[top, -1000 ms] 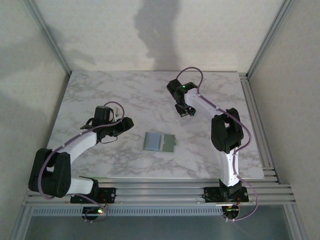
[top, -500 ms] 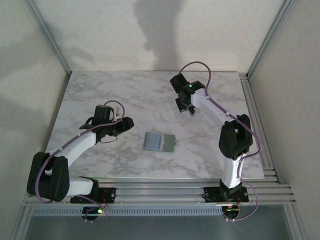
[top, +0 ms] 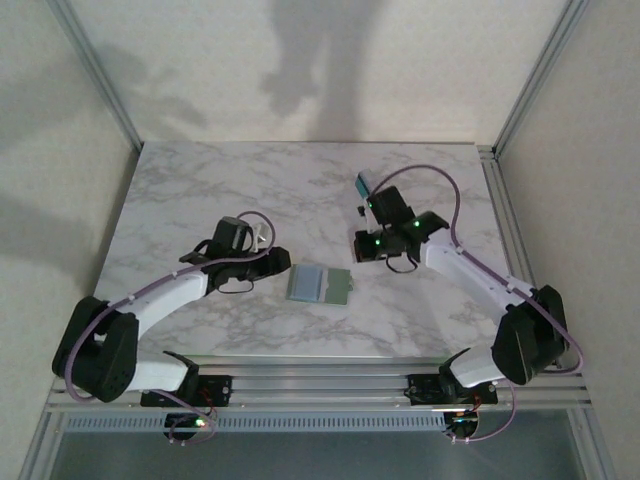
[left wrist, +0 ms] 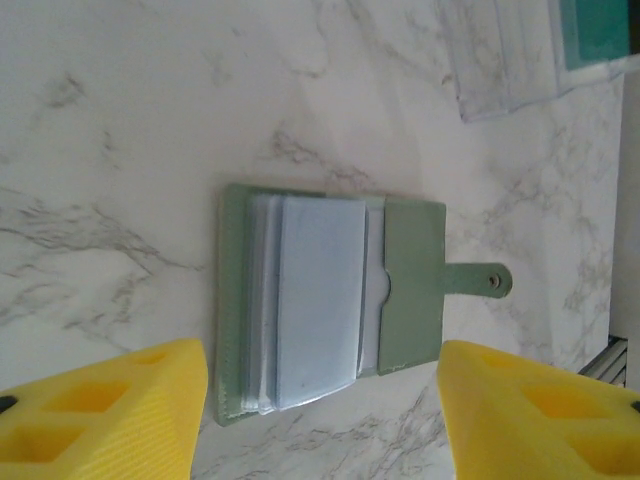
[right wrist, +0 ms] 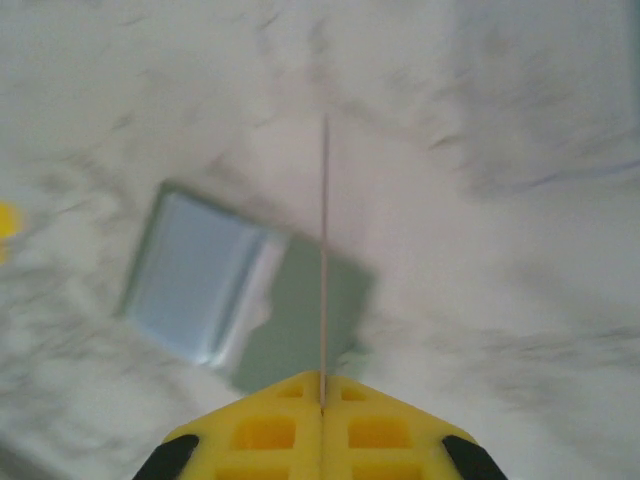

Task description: Put the credit cards into the card holder

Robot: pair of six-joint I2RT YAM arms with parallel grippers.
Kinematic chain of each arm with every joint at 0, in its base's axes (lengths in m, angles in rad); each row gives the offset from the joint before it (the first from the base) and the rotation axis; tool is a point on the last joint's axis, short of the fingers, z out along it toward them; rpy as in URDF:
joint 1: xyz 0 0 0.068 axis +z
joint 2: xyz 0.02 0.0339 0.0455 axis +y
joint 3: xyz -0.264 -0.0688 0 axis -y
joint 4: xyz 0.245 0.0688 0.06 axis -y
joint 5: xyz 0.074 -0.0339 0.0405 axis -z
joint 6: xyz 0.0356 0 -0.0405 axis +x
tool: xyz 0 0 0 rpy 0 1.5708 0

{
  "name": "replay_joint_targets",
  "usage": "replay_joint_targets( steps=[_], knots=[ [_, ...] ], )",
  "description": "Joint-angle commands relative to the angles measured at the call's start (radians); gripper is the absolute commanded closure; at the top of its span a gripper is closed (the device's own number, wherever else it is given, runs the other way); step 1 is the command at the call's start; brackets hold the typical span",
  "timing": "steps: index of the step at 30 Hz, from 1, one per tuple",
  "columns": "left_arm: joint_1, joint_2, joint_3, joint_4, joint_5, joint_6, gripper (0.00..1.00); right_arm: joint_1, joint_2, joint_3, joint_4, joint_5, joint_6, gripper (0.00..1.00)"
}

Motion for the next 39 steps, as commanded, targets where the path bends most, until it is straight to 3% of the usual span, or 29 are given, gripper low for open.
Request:
replay_joint_targets(
  steps=[1, 9, 18, 39],
  knots=[
    [-0.017, 0.051, -0.012, 0.068, 0.003, -0.025, 0.41, 0.003, -0.014, -0.121, 0.19, -0.317, 0.17, 1.0],
    [-0.055, 0.157, 0.013, 0.116, 0.005, -0.022, 0.53, -0.002, 0.104, -0.289, 0.449, -0.534, 0.299, 1.0],
    [-0.056, 0.222, 0.04, 0.081, -0.024, 0.028, 0.57, -0.034, 0.208, -0.357, 0.601, -0.595, 0.345, 1.0],
    [-0.053, 0.317, 0.059, 0.075, -0.053, 0.053, 0.68, -0.076, 0.311, -0.388, 0.718, -0.657, 0.349, 1.0]
  ],
)
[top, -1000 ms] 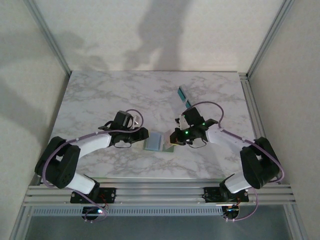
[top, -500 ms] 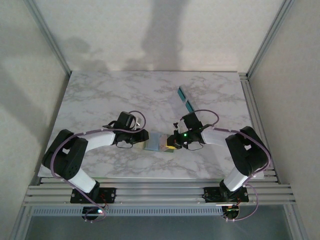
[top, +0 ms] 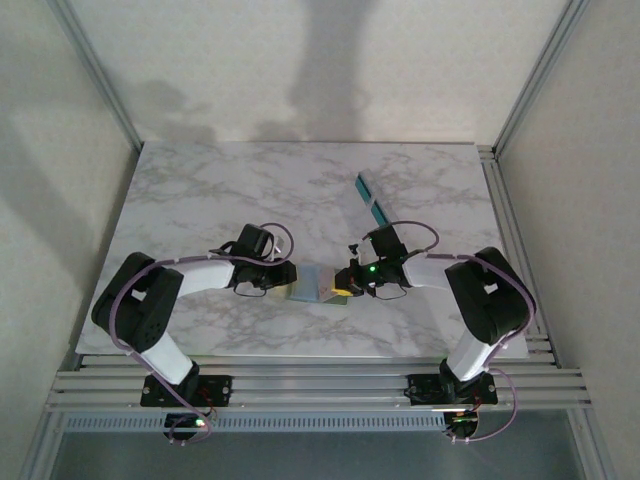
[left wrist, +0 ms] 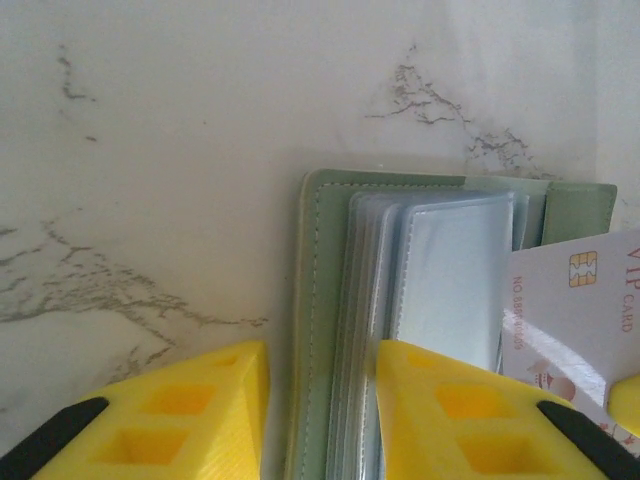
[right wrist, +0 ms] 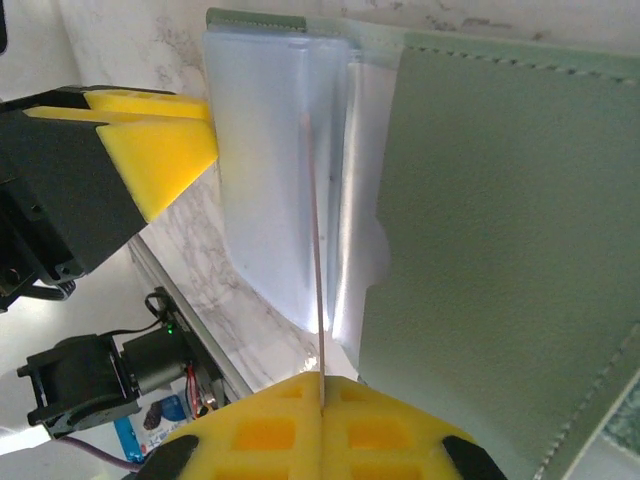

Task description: Put the credit cards into the card holder

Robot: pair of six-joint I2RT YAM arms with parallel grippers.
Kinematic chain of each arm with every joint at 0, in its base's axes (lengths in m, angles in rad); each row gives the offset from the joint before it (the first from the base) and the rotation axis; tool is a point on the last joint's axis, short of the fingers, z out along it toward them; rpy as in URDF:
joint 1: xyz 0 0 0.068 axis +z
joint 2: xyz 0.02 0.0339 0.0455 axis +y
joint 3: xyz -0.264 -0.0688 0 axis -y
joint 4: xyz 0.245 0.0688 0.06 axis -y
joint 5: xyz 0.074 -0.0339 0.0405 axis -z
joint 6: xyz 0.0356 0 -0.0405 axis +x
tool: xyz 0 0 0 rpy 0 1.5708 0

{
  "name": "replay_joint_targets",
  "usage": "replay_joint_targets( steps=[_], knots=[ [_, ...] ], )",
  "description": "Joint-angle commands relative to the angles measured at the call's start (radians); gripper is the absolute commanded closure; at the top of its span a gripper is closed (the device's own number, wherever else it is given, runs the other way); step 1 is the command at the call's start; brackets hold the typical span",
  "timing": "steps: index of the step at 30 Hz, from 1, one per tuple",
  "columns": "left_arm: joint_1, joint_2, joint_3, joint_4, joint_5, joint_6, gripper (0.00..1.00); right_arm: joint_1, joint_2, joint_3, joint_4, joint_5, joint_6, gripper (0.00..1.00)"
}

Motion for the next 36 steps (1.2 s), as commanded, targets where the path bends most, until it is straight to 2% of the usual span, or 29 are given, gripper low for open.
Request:
replay_joint_targets(
  steps=[1, 10, 15, 19, 31, 36],
  knots=[
    [-0.001, 0.023, 0.022, -0.018, -0.038, 0.026, 0.68, -0.008, 0.046, -0.006, 0.044, -0.039, 0.0, 1.0],
    [0.0, 0.034, 0.028, -0.035, -0.069, 0.029, 0.72, -0.015, 0.103, 0.0, 0.095, -0.081, 0.002, 0.97],
    [0.001, 0.03, 0.026, -0.039, -0.066, 0.026, 0.74, -0.015, 0.112, -0.016, 0.132, -0.072, 0.03, 0.86],
    [0.001, 0.026, 0.015, -0.034, -0.07, 0.012, 0.74, -0.018, 0.094, -0.019, 0.084, -0.013, 0.041, 0.82],
    [-0.001, 0.013, -0.013, -0.012, -0.04, -0.009, 0.76, -0.022, 0.072, -0.04, 0.155, 0.008, 0.113, 0.88],
    [-0.007, 0.01, -0.015, -0.01, -0.01, -0.018, 0.76, -0.008, 0.065, -0.092, 0.251, 0.034, 0.169, 0.89]
  ],
)
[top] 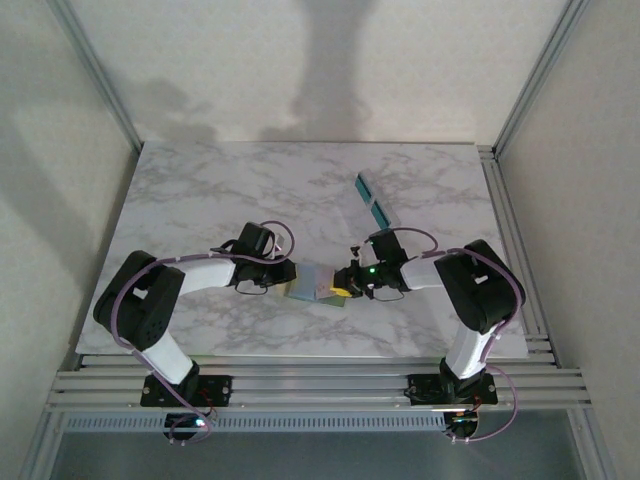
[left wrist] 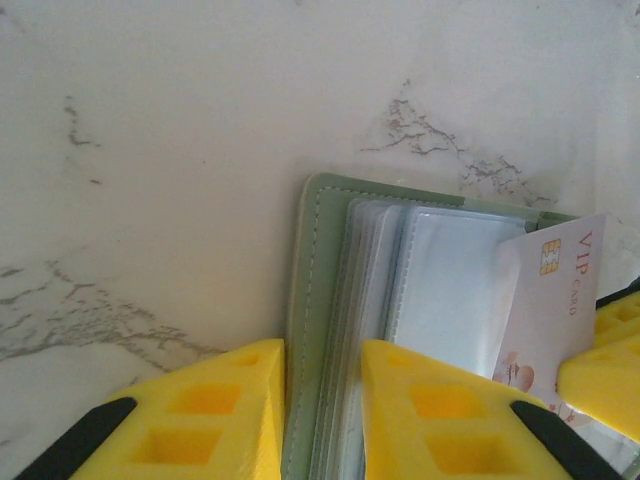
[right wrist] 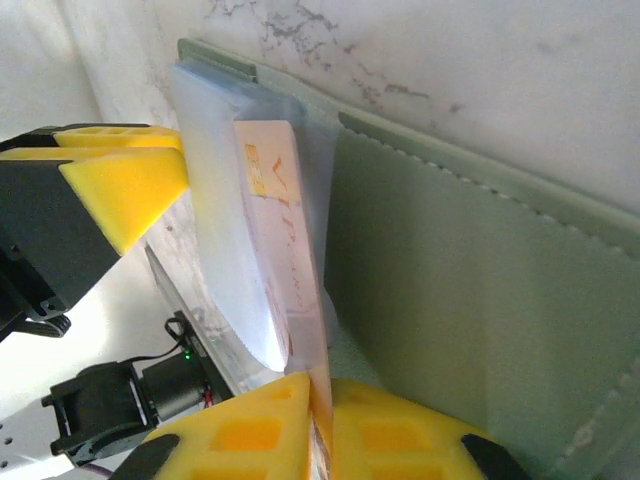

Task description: Put the credit cards into the card holder

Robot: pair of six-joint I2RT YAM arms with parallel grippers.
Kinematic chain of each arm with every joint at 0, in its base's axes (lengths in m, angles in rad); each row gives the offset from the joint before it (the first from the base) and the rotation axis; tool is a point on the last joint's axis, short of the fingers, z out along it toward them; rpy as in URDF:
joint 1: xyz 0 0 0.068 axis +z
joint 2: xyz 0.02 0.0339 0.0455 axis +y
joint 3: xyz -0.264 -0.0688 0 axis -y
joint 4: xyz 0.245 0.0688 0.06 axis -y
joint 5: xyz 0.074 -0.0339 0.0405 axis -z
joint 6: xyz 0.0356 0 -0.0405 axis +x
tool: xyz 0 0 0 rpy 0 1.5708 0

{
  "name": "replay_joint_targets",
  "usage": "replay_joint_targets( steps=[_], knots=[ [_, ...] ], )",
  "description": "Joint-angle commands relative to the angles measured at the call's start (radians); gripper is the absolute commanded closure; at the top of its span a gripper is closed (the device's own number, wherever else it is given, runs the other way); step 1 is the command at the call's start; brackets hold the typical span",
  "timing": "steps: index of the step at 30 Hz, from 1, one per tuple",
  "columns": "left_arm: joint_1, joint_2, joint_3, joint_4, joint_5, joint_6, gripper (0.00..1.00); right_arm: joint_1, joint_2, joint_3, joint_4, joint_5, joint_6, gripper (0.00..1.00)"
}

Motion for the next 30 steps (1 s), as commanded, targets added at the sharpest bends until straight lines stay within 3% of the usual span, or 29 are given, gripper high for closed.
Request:
replay_joint_targets(
  steps=[1, 19, 30],
  knots=[
    [-0.009, -0.002, -0.033, -0.019, 0.005, -0.014, 0.76, 0.009, -0.004, -0.035, 0.057, 0.038, 0.057, 0.89],
    [-0.009, -0.028, -0.073, -0.029, 0.017, -0.007, 0.76, 0.056, 0.018, -0.04, 0.154, 0.096, 0.151, 0.85],
    [-0.009, -0.034, -0.094, -0.005, 0.032, -0.018, 0.77, 0.103, 0.016, 0.003, 0.084, 0.105, 0.097, 0.8]
  ],
)
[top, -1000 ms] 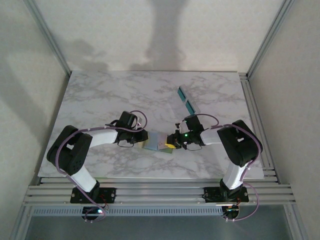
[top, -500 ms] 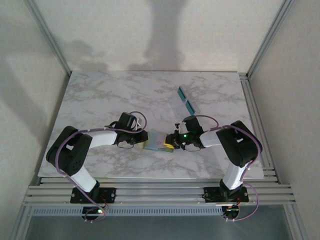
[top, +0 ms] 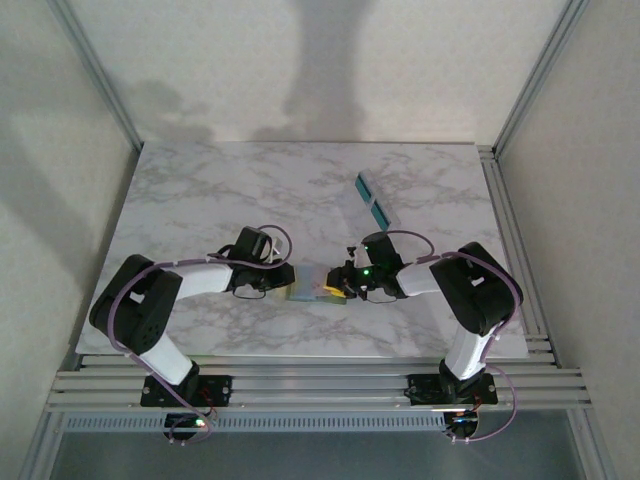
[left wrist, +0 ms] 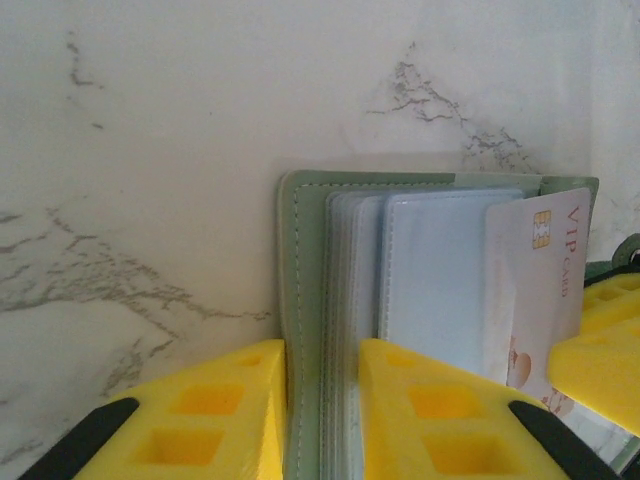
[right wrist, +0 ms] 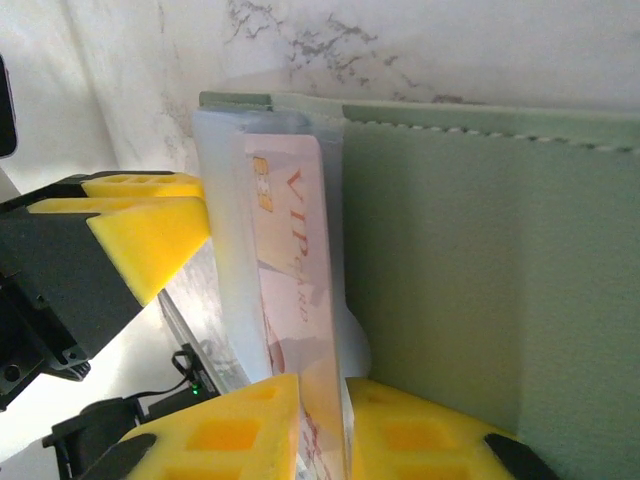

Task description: Put the credit cards into the card holder

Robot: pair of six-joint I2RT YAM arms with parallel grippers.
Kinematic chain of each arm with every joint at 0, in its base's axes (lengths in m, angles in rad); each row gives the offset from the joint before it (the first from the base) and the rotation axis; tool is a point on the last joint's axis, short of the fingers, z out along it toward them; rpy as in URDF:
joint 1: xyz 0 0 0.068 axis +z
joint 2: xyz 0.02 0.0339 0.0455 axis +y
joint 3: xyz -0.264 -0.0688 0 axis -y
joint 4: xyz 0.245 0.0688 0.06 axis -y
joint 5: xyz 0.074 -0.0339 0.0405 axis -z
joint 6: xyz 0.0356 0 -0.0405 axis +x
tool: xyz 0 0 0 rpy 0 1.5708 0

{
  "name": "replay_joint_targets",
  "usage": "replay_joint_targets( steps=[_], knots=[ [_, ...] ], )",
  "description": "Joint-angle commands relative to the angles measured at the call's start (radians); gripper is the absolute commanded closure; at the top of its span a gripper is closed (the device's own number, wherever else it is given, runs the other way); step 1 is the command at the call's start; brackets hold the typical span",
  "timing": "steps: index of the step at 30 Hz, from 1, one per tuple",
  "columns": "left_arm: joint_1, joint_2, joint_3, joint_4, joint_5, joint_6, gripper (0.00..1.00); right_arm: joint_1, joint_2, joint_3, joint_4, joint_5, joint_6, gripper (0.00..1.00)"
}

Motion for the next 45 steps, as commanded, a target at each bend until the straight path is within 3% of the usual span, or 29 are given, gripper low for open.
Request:
replay_joint_targets(
  steps=[1, 18, 25, 35, 42, 45],
  knots=[
    [-0.009, -0.001, -0.034, -0.048, 0.018, -0.009, 0.77, 0.036, 0.01, 0.031, -0.071, 0.025, -0.039, 0.79],
    [-0.009, 0.005, -0.078, -0.002, 0.039, -0.035, 0.79, 0.081, -0.062, 0.155, -0.425, 0.16, -0.225, 0.66],
    [-0.01, 0.014, -0.069, 0.002, 0.05, -0.036, 0.8, 0.085, -0.074, 0.185, -0.509, 0.203, -0.272, 0.68],
    [-0.018, 0.024, -0.078, 0.031, 0.043, -0.063, 0.81, 0.124, -0.005, 0.255, -0.498, 0.164, -0.284, 0.82],
    [-0.02, 0.023, -0.078, 0.023, 0.022, -0.06, 0.81, 0.131, 0.003, 0.29, -0.563, 0.187, -0.336, 0.81],
    [-0.019, 0.027, -0.071, 0.013, 0.017, -0.058, 0.82, 0.128, -0.028, 0.292, -0.612, 0.226, -0.358, 0.75]
  ],
)
